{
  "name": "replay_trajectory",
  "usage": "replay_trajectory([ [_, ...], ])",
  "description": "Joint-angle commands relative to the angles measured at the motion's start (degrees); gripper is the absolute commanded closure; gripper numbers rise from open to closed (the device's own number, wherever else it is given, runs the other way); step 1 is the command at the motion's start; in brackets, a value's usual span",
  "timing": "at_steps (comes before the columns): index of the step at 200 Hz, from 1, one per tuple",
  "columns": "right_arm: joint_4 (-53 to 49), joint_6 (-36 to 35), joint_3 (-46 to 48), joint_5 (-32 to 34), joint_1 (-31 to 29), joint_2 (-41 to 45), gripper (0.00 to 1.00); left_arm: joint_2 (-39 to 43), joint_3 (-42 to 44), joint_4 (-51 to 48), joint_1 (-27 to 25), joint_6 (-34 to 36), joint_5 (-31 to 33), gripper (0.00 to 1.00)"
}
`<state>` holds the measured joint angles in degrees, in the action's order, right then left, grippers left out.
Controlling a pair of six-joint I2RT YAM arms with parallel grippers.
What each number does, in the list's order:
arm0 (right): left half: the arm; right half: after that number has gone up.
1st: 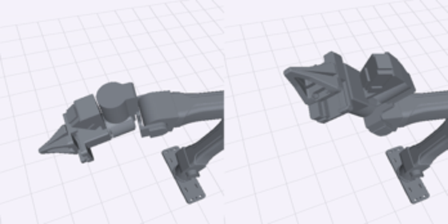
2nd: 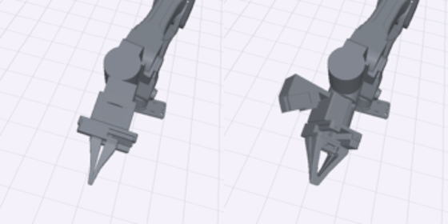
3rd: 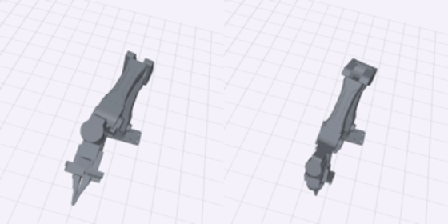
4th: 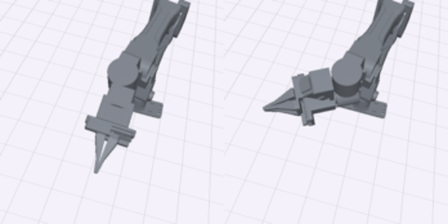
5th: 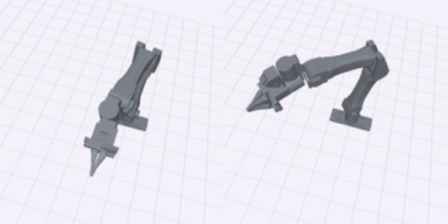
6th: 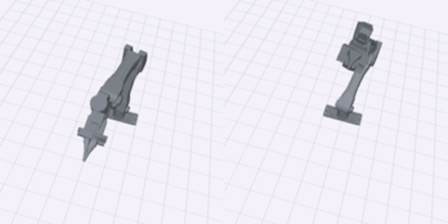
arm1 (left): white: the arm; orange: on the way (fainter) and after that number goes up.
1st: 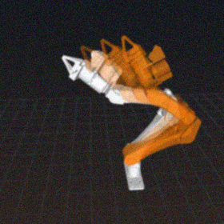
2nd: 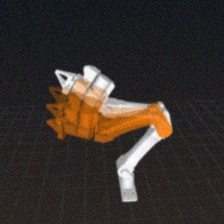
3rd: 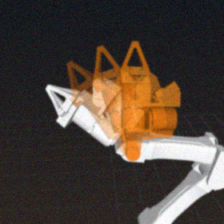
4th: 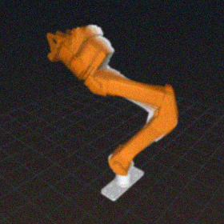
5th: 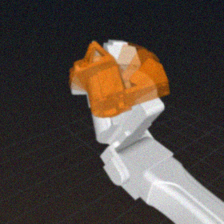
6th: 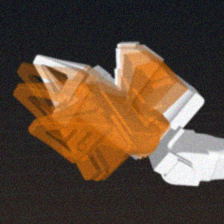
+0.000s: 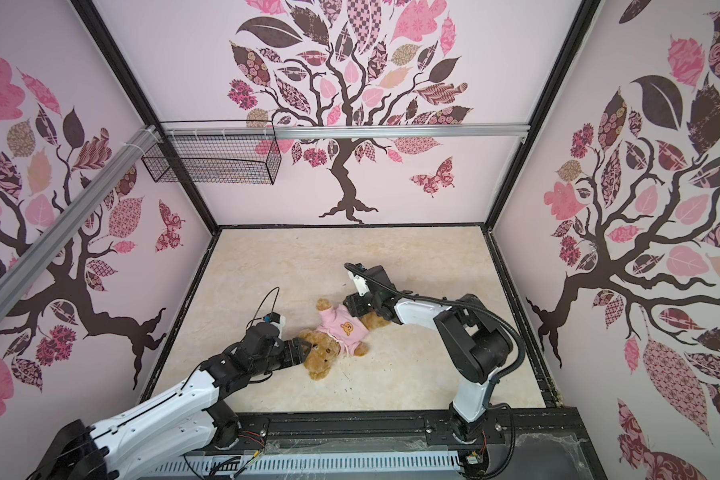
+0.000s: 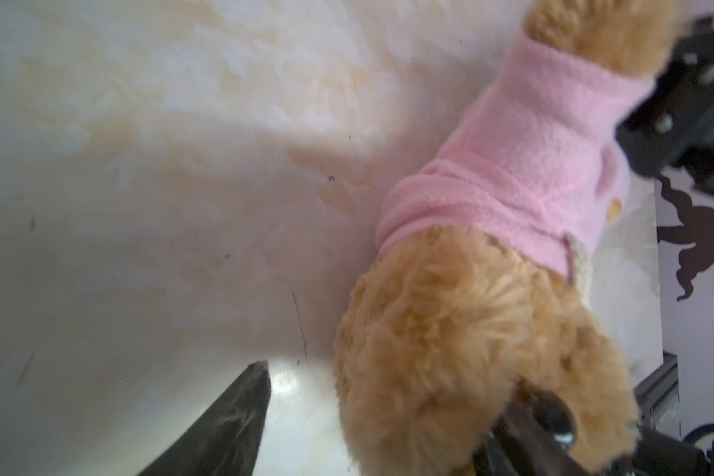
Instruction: Dress the teddy bear
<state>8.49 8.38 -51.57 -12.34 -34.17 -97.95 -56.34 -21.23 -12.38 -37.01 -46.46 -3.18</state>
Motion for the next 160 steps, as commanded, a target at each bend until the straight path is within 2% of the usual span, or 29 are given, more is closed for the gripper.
replay_trajectory([
  [1,-4.2,1.9,5.4,0.3,-0.9,6.9,0.35,-8.1,-5.0,8.2,1.2,4.0,0.6,0.24],
  [35,-3.4,5.3,12.9,-0.4,-0.9,16.4,0.31,-18.1,-14.1,8.0,2.3,9.8,9.7,0.22],
  [61,-2.0,7.8,17.2,-2.5,-0.9,24.4,0.3,-21.6,-19.2,5.9,4.9,10.4,15.1,0.2],
  [91,-3.9,7.0,19.8,3.4,-0.9,34.7,0.26,-15.3,-19.8,4.7,4.9,11.6,18.8,0.18],
  [107,-5.4,5.2,20.1,3.6,-0.9,37.7,0.26,-10.9,-18.7,4.5,4.8,11.8,18.6,0.18],
  [140,-5.5,6.6,21.0,-2.5,-0.9,41.3,0.3,-4.3,-16.7,2.3,3.0,11.4,11.1,0.18],
  [160,-2.9,10.2,22.6,-5.6,-1.0,44.4,0.31,-0.9,-15.8,-0.9,-0.6,12.7,10.6,0.18],
])
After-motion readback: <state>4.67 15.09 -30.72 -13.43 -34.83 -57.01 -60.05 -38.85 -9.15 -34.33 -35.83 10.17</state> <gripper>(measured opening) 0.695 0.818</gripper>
